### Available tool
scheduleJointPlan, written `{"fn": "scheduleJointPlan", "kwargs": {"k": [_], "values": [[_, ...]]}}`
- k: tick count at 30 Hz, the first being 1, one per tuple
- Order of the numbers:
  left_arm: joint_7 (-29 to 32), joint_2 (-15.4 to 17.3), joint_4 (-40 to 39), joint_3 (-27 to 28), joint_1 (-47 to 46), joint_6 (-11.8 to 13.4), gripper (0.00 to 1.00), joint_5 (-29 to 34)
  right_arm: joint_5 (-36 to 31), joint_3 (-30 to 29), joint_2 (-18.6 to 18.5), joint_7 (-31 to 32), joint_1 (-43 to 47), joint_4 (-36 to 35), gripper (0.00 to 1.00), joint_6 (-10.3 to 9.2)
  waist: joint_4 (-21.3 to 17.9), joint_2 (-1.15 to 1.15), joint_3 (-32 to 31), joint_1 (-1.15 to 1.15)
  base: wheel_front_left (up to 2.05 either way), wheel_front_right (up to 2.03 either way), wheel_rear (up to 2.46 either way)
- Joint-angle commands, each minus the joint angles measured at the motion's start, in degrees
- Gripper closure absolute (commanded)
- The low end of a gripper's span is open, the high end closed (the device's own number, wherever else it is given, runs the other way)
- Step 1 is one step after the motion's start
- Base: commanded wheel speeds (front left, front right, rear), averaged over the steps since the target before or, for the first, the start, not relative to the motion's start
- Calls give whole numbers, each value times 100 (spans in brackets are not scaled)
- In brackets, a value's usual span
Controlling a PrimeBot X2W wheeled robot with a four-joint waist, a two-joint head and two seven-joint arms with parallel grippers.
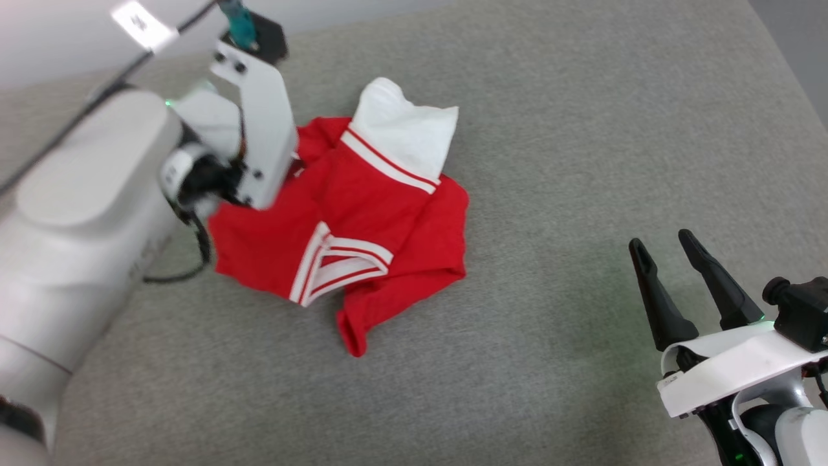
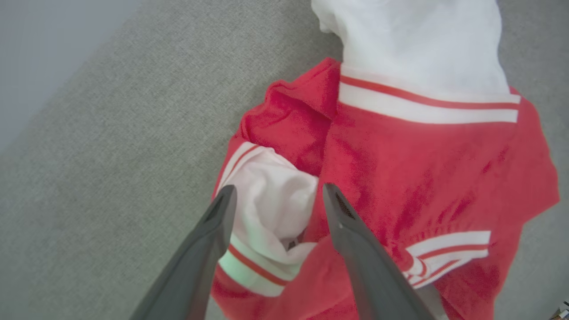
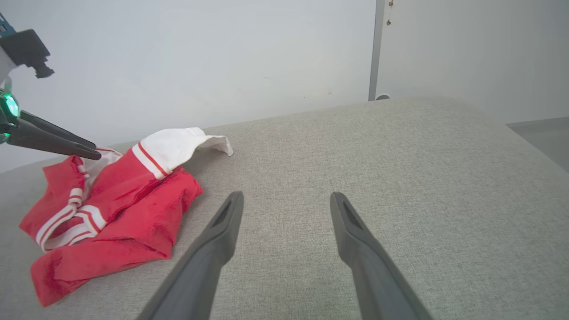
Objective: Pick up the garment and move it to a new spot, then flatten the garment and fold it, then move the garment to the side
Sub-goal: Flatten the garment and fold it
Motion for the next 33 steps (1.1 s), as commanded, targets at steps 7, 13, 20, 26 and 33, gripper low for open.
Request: {"fn": "scheduleJointPlan", "kwargs": {"k": [7,13,20,26,33], "values": [[262,-51,583,-132,-265,-85,19,70,77,78,58,-183,-114,137,0,-4,-281,0,212,0,0,0,0],[245,-47,852,-351,-230,-178,22,194,85,70,84,-247,-172,207,0,-4,-243,0,262,0,0,0,0],[-194,-221,1095,-115,-202,-220,100,-62,28,35,36,-211,-223,202,0,-4,-19,0,214,0,0,0,0],[-796,-134,1237,758,-12,-227,100,-953,-11,-12,12,-137,-108,146,0,-4,181,0,64,0,0,0,0],[-1367,437,1206,1608,562,-248,100,-1813,13,-112,-31,-16,-1,33,0,-4,296,0,-7,0,0,0,0]]}}
